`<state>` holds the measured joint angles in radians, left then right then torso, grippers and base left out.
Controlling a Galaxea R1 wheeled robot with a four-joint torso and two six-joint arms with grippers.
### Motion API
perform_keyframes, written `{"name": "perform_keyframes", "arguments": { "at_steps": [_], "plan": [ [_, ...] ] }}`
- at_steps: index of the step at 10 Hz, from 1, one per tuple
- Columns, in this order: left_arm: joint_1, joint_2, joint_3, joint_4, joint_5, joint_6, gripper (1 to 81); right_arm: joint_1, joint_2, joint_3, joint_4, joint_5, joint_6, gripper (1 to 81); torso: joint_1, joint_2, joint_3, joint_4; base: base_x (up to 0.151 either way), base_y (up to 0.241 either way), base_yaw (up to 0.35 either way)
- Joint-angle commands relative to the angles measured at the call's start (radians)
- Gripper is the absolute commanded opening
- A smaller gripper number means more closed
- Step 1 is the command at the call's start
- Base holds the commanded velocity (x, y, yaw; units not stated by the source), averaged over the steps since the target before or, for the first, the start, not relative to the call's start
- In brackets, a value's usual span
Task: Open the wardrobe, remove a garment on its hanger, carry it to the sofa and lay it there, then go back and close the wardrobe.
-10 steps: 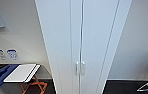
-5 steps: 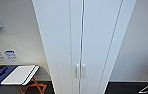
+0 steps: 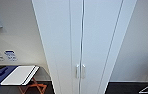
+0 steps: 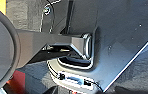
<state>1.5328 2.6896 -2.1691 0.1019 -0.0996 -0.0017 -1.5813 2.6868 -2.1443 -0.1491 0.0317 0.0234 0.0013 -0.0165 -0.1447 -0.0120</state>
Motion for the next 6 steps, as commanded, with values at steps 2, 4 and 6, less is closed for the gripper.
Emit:
{"name": "perform_keyframes", "arguments": {
  "at_steps": [2,4,6],
  "plan": [
    [-0.044,-0.089,0.103,0.009,0.054,0.000,81.1,0.069,-0.132,0.181,-0.010,-0.052,0.000,81.1,0.000,0.000,0.000,0.000,0.000,0.000,0.000],
    [-0.071,-0.184,0.230,0.009,0.054,0.000,81.1,0.118,-0.228,0.302,-0.010,-0.053,0.003,81.1,0.000,0.000,0.000,0.000,0.000,0.000,0.000],
    [-0.111,-0.276,0.360,0.009,0.054,0.000,81.1,0.169,-0.316,0.438,-0.010,-0.059,0.006,81.1,0.000,0.000,0.000,0.000,0.000,0.000,0.000]
  ]
}}
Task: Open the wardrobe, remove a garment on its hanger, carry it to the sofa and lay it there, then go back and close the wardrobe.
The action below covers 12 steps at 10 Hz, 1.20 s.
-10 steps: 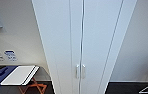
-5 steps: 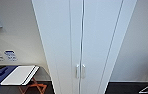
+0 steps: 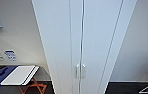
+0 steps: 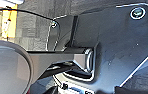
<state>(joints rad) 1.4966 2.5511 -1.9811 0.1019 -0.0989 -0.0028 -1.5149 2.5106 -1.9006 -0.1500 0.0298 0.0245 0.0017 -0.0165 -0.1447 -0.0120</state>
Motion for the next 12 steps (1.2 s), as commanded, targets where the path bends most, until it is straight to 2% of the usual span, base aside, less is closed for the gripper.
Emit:
{"name": "perform_keyframes", "arguments": {
  "at_steps": [1,6,10,12],
  "plan": [
    [-0.098,-0.182,0.235,0.009,0.053,0.001,81.1,0.129,-0.168,0.238,-0.008,-0.064,0.006,81.1,0.000,0.000,0.000,0.000,0.000,0.000,0.000],
    [-0.268,-0.376,0.475,0.010,0.061,0.001,81.1,0.277,-0.341,0.494,-0.003,-0.051,0.009,81.1,0.000,0.000,0.000,0.000,0.000,0.000,0.000],
    [-0.416,-0.466,0.594,0.010,0.061,0.000,81.1,0.478,-0.462,0.706,0.000,-0.067,0.012,81.1,0.000,0.000,-0.001,0.000,0.000,0.000,0.000],
    [-0.503,-0.491,0.639,0.010,0.064,0.000,81.1,0.587,-0.478,0.738,0.013,-0.091,0.014,81.1,0.000,0.001,-0.001,0.000,0.000,0.000,0.000]
  ]
}}
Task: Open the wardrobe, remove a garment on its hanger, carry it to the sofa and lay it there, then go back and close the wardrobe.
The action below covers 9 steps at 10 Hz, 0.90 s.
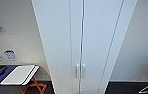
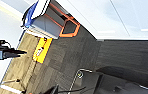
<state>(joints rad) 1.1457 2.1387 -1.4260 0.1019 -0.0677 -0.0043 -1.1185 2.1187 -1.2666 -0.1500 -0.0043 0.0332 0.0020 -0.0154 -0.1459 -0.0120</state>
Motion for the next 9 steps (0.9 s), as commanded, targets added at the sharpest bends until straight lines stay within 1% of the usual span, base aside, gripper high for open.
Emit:
{"name": "perform_keyframes", "arguments": {
  "at_steps": [1,2,5,7,9],
  "plan": [
    [-0.195,-0.088,0.096,0.009,0.045,0.001,81.1,0.240,-0.081,0.110,0.021,-0.092,0.007,81.1,0.000,0.000,0.000,0.000,0.000,0.000,0.000],
    [-0.243,-0.091,0.101,0.001,0.065,0.001,81.1,0.295,-0.075,0.115,0.036,-0.128,0.007,81.1,0.000,0.000,0.000,0.000,0.000,0.000,0.000],
    [-0.391,-0.088,0.102,-0.008,0.150,-0.010,81.1,0.447,-0.052,0.119,0.092,-0.192,0.007,81.1,0.001,0.001,-0.001,0.000,0.000,0.000,0.000],
    [-0.479,-0.088,0.113,-0.022,0.193,-0.011,81.1,0.515,-0.043,0.112,0.102,-0.195,0.008,81.1,0.002,0.002,-0.002,0.000,0.000,0.000,0.000],
    [-0.534,-0.088,0.114,-0.024,0.184,-0.016,81.1,0.559,-0.035,0.109,0.098,-0.186,0.017,81.1,0.003,0.002,-0.002,0.000,0.000,0.000,0.000]
  ]
}}
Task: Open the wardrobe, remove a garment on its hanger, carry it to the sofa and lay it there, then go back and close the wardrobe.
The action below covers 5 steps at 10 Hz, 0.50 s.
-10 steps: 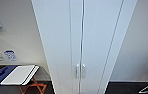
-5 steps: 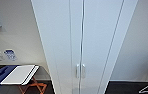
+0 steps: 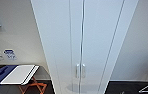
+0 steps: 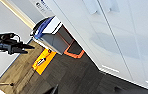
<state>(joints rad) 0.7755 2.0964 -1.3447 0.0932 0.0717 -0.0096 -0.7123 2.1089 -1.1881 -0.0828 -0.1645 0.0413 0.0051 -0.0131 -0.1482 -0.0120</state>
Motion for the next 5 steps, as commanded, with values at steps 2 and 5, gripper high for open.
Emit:
{"name": "perform_keyframes", "arguments": {
  "at_steps": [2,5],
  "plan": [
    [-0.215,-0.028,0.019,-0.015,0.045,-0.032,81.1,0.211,0.042,-0.026,0.038,-0.043,0.011,81.1,0.000,0.000,0.000,0.000,0.000,0.000,0.000],
    [-0.320,-0.015,0.013,-0.015,0.057,-0.081,81.1,0.297,0.144,-0.122,0.081,-0.067,0.011,81.1,0.000,0.000,-0.001,0.000,0.000,0.000,0.000]
  ]
}}
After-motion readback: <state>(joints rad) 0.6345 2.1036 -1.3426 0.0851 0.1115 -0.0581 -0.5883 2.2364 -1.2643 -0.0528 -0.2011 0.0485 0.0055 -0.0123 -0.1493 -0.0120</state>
